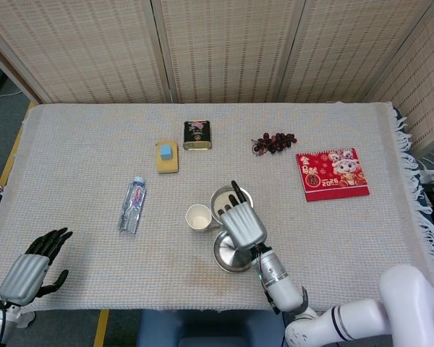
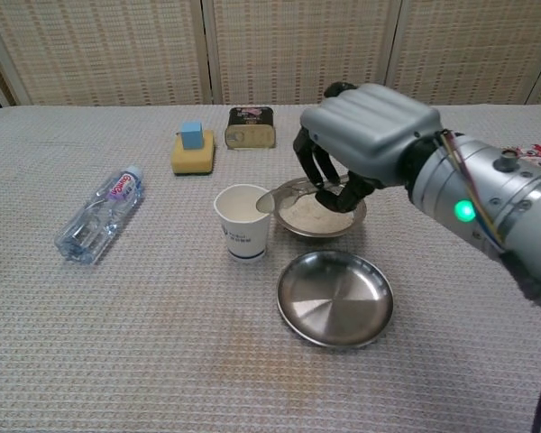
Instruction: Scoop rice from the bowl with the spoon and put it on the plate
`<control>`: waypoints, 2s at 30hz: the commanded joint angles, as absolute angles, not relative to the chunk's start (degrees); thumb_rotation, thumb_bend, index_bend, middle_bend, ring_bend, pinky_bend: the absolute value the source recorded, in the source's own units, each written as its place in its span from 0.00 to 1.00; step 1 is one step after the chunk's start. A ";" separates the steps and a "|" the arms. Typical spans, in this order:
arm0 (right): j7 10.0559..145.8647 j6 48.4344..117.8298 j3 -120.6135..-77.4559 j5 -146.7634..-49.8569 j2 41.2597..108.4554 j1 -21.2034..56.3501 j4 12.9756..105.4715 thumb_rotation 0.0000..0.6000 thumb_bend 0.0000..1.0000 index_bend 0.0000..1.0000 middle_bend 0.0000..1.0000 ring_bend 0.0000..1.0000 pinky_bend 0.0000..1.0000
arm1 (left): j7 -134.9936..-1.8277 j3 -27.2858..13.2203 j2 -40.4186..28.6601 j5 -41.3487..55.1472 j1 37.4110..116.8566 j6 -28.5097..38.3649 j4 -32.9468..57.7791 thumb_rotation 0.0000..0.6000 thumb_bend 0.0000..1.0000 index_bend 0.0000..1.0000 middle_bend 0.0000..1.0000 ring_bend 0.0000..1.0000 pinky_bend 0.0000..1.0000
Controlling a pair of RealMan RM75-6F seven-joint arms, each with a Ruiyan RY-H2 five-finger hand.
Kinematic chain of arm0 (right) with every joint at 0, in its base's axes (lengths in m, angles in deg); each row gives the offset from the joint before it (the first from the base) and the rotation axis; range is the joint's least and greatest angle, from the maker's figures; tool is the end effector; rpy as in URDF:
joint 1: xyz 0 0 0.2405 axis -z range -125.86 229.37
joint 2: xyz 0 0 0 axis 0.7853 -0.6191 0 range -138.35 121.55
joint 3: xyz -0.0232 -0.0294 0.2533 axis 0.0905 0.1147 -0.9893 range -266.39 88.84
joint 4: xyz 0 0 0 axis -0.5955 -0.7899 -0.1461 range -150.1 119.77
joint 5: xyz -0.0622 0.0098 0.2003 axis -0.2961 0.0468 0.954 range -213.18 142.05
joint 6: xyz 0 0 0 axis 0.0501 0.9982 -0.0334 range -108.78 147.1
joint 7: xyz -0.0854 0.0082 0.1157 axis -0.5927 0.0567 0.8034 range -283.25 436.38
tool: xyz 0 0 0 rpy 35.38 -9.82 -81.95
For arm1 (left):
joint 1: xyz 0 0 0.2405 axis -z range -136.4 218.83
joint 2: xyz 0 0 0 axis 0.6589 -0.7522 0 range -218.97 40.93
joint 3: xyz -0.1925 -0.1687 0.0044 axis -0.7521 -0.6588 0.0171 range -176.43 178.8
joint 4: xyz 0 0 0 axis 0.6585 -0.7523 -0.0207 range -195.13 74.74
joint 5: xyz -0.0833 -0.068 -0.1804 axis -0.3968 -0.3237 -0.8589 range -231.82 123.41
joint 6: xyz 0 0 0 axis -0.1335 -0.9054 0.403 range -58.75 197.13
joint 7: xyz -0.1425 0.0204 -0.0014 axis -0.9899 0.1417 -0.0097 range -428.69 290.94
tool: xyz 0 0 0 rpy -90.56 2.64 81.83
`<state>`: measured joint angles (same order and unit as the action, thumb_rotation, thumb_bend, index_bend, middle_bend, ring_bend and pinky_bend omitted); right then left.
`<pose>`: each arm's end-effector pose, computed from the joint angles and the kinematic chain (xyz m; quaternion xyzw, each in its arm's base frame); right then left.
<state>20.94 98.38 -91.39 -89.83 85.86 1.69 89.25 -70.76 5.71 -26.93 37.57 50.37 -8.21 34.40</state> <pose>-0.0691 -0.2790 -0.0240 0.7805 -0.2302 0.3380 0.4729 -0.2992 0.1707 0.1278 -0.6778 -0.4248 -0.3493 0.4879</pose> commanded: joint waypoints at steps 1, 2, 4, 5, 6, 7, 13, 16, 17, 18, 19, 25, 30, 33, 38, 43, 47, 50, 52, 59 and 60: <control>28.85 94.82 -89.57 -84.86 77.97 8.04 97.02 1.00 0.33 0.85 0.59 0.24 0.00 | -70.34 5.76 -26.78 37.60 50.36 -8.08 34.58 1.00 0.42 0.00 0.00 0.00 0.12; 29.44 94.58 -88.83 -85.27 77.93 8.60 96.66 1.00 0.33 0.85 0.59 0.24 0.00 | -70.16 5.80 -26.74 37.62 50.38 -8.00 34.64 1.00 0.42 0.00 0.00 0.00 0.12; 30.74 93.61 -87.40 -85.62 78.23 9.72 95.75 1.00 0.33 0.85 0.59 0.24 0.00 | -69.82 5.88 -26.63 37.74 50.40 -7.90 34.80 1.00 0.42 0.00 0.00 0.00 0.12; 31.26 93.15 -87.04 -85.70 78.48 10.08 95.33 1.00 0.33 0.84 0.59 0.24 0.00 | -69.72 5.92 -26.61 37.83 50.41 -7.89 34.84 1.00 0.42 0.00 0.00 0.00 0.12; 31.71 92.74 -86.71 -86.09 78.95 10.44 94.50 1.00 0.33 0.84 0.59 0.24 0.00 | -69.63 5.96 -26.58 37.94 50.40 -7.91 34.87 1.00 0.42 0.00 0.00 0.00 0.12; 31.86 92.61 -86.51 -86.59 79.46 10.67 93.67 1.00 0.33 0.84 0.59 0.24 0.00 | -69.58 5.99 -26.57 38.01 50.40 -7.92 34.88 1.00 0.42 0.00 0.00 0.00 0.12; 31.58 91.59 -86.54 -88.11 84.35 11.54 87.87 1.00 0.33 0.82 0.59 0.23 0.00 | -70.09 6.07 -26.75 38.30 50.36 -8.12 34.78 1.00 0.42 0.00 0.00 0.00 0.12; 30.93 90.70 -86.79 -88.71 86.34 11.47 85.84 1.00 0.33 0.79 0.59 0.23 0.00 | -70.55 6.11 -26.91 38.45 50.35 -8.22 34.68 1.00 0.42 0.00 0.00 0.00 0.12; 30.57 90.39 -86.91 -88.95 87.10 11.41 85.06 1.00 0.33 0.77 0.59 0.23 0.00 | -70.74 6.14 -26.94 38.57 50.37 -8.27 34.62 1.00 0.42 0.00 0.00 0.00 0.12; 30.29 90.12 -87.04 -89.02 87.63 11.34 84.54 1.00 0.33 0.76 0.59 0.23 0.00 | -70.87 6.17 -26.97 38.69 50.38 -8.30 34.59 1.00 0.42 0.00 0.00 0.00 0.12; 30.06 89.84 -87.23 -89.04 88.14 11.27 84.09 1.00 0.33 0.75 0.59 0.23 0.00 | -71.04 6.23 -27.04 38.76 50.39 -8.26 34.58 1.00 0.42 0.00 0.00 0.00 0.13; 28.11 88.90 -87.97 -89.32 90.54 11.02 82.08 1.00 0.33 0.64 0.54 0.20 0.00 | -71.63 6.28 -27.30 38.98 50.42 -8.37 34.57 1.00 0.42 0.00 0.00 0.00 0.14; 25.63 88.35 -87.97 -87.99 91.06 11.12 82.02 1.00 0.33 0.39 0.41 0.14 0.00 | -71.91 6.40 -27.39 39.17 50.36 -8.49 34.45 1.00 0.42 0.00 0.00 0.00 0.14; 24.16 88.13 -88.00 -87.18 91.01 11.07 82.39 1.00 0.33 0.27 0.36 0.11 0.00 | -72.15 6.35 -27.31 39.46 50.37 -8.75 34.37 1.00 0.42 0.00 0.00 0.00 0.14; 22.73 88.49 -88.28 -87.15 90.69 11.09 83.61 1.00 0.32 0.20 0.31 0.11 0.00 | -72.34 6.33 -27.14 39.96 50.18 -9.49 34.06 1.00 0.42 0.00 0.00 0.00 0.14; 21.57 93.13 -87.71 -91.13 87.73 12.54 88.18 1.00 0.32 0.15 0.27 0.07 0.00 | -72.58 6.47 -27.17 40.10 50.20 -9.39 33.93 1.00 0.42 0.00 0.00 0.00 0.14; 23.33 102.40 -84.14 -101.81 83.84 16.99 91.19 1.00 0.24 0.05 0.13 0.00 0.00 | -74.18 6.31 -27.31 40.47 50.17 -10.12 33.38 1.00 0.42 0.00 0.00 0.00 0.14; 30.49 111.57 -79.62 -110.94 80.29 23.56 90.53 1.00 0.22 0.00 0.05 0.00 0.00 | -75.46 5.54 -27.04 40.69 49.81 -12.10 32.20 1.00 0.42 0.00 0.00 0.00 0.14; 36.70 116.84 -77.01 -114.10 78.07 28.53 87.67 1.00 0.22 0.00 0.02 0.00 0.00 | -76.15 4.75 -26.49 41.17 49.37 -14.40 30.70 1.00 0.42 0.00 0.00 0.00 0.14; 47.29 128.04 -74.90 -114.24 70.04 41.07 81.21 1.00 0.19 0.00 0.00 0.00 0.00 | -75.24 3.14 -25.27 38.96 48.37 -16.35 29.01 1.00 0.42 0.00 0.00 0.00 0.14; 48.10 128.55 -74.77 -114.51 68.27 42.06 81.31 1.00 0.19 0.00 0.00 0.00 0.00 | -74.69 2.98 -25.13 38.45 48.43 -15.99 29.21 1.00 0.42 0.00 0.00 0.00 0.14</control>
<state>44.83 125.45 -76.20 -113.11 72.36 38.39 83.28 -75.17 3.27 -25.36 38.94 48.48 -16.29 29.11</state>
